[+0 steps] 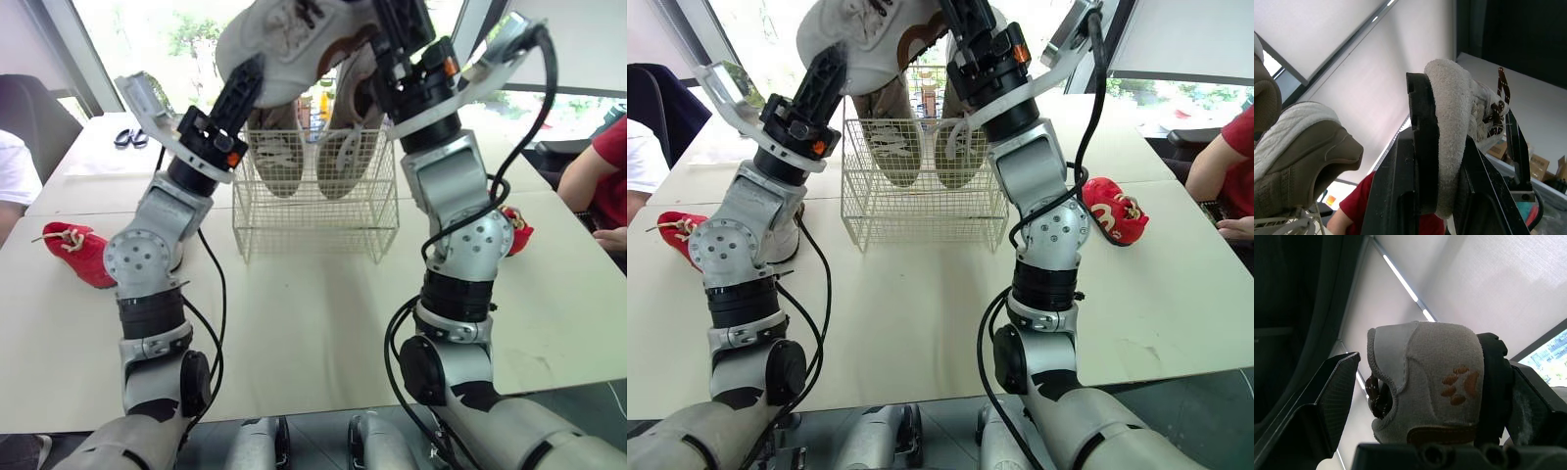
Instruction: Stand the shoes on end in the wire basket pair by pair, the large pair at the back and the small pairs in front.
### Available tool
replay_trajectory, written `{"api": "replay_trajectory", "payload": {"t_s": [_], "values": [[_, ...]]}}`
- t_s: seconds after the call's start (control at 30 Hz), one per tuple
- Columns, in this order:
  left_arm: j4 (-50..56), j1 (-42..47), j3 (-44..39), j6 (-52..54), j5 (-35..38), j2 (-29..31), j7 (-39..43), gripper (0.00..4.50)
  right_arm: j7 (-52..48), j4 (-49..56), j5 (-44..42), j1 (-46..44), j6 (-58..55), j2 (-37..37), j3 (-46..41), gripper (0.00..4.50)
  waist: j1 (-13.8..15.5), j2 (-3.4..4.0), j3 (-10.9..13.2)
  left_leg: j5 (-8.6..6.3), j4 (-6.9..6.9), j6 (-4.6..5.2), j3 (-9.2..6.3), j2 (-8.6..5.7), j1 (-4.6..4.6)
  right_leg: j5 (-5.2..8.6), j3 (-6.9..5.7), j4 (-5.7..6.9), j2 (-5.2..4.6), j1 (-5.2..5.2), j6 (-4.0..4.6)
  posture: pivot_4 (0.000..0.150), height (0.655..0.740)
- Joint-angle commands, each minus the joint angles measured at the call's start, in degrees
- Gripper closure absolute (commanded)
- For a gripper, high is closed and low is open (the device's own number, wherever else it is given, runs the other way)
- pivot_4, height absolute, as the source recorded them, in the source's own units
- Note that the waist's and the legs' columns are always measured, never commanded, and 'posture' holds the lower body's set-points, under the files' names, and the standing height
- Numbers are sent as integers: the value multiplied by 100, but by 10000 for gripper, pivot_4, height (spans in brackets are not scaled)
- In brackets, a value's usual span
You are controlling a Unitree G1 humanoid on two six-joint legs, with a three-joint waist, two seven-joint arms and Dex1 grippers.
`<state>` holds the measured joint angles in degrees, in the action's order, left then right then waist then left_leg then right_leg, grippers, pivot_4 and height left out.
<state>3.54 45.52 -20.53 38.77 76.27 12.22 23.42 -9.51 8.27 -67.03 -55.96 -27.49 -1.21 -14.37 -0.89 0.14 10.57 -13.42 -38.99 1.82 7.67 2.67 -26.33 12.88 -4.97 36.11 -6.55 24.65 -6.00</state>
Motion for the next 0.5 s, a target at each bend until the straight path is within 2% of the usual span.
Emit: {"api": "replay_trajectory", "payload": {"t_s": [0.03, 0.1, 0.2, 0.3, 0.37, 0.4, 0.5], "values": [[178, 40, 63, 1, 3, 33, 39, 42598, -65, 216, 36, -79, 81, -10, 89, 5788, 4, 0, 0, 0, 0, 0, 0, 0, 0, 0, 0, 0, 0, 0, 0, 1500, 7351], [182, 35, 59, -6, 15, 28, 38, 42598, -54, 251, 9, -55, 98, -42, 70, 13130, 7, 0, 0, 0, 0, 0, 0, 0, 0, 0, 0, 0, 0, 0, 0, 1500, 7351], [184, 25, 66, -5, 10, 29, 33, 42598, -70, 289, 19, -24, 79, -30, 91, 27067, 7, 0, 0, -1, 0, 1, 0, 0, -1, 0, 0, -1, 0, 0, 0, 1500, 7351], [212, -20, 90, 92, 58, 56, 80, 42598, -87, 310, 6, -16, 72, -20, 108, 36691, 1, 0, 0, -1, 0, 1, 0, 0, -1, 0, 0, -1, 0, 0, 0, 1500, 7351], [288, -78, 132, 173, 53, 116, 107, 32379, -121, 301, 4, -49, 88, -15, 103, 36928, -9, 0, 0, -1, 1, 1, -1, 1, -1, 0, 0, -1, 0, 0, 0, 1500, 7351], [317, -97, 150, 175, 10, 142, 97, 29181, -142, 298, 14, -62, 92, -7, 105, 36928, -8, 0, 0, -1, 1, 1, -1, 1, -1, 0, 0, -1, 0, 1, 0, 1500, 7351], [554, -268, 348, 117, -647, 415, -254, 16025, -473, 149, 165, -286, 130, 383, -28, 36928, 3, 0, 0, -1, 2, 1, -1, 1, -1, 0, 0, -1, 0, 2, 0, 1500, 7351]]}}
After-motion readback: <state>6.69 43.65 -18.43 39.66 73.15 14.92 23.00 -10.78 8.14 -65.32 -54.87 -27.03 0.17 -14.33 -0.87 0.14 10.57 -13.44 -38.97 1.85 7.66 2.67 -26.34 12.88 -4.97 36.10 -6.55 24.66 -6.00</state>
